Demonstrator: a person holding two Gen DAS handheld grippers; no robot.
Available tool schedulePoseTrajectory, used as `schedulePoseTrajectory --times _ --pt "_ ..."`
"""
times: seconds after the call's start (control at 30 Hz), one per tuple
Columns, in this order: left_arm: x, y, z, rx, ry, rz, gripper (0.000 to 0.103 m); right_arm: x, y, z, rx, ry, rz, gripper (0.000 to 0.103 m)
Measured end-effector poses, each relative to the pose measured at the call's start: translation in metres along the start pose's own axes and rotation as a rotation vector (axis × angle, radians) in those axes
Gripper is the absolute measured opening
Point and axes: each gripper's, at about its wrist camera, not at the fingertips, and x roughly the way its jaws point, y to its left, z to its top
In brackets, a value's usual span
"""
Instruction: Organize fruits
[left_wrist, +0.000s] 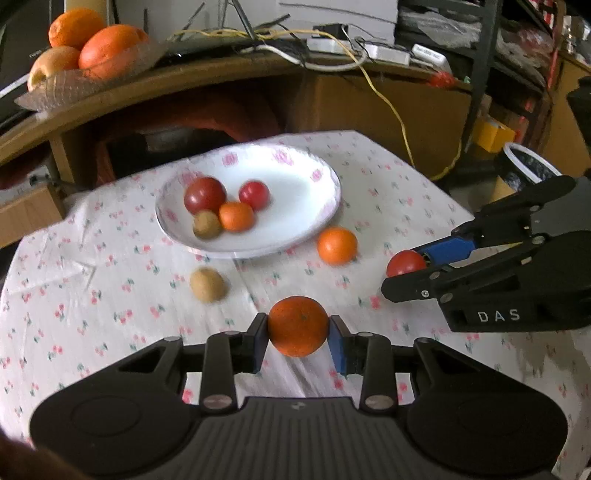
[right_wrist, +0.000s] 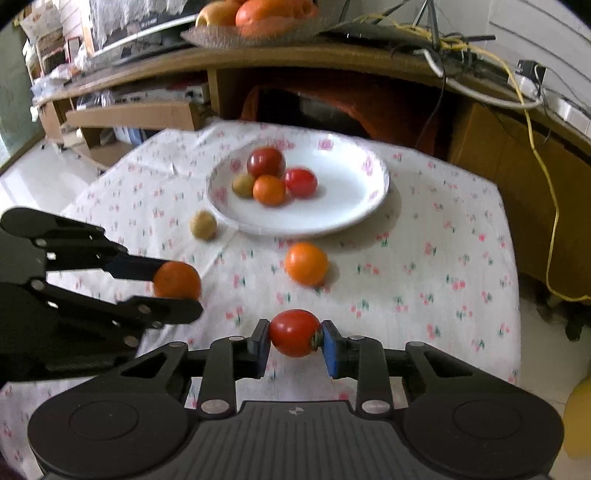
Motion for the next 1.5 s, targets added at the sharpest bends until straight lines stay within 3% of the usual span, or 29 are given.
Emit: schedulePoseTrajectory --times 0.53,1.23,1.37,1.5 --pt "0.033 0.030 0.050 -0.040 -0.035 0.077 0.040 0.031 -0.010 0.056 0.013 -0.056 -0.026 0.029" --pt "0.056 0.045 0.056 -0.068 -0.011 0.117 0.040 0.059 -0.012 0.068 -0.016 -0.055 -0.058 0.033" --pt "0.054 0.046 0.057 -0.064 -0.015 0.130 0.040 0.058 -0.013 0.068 -0.013 -0.068 -0.069 0.041" --pt "0.051 0.048 0.059 -0.073 -0.023 0.127 0.041 0.055 -0.014 0.069 -0.004 -0.076 -0.068 0.041"
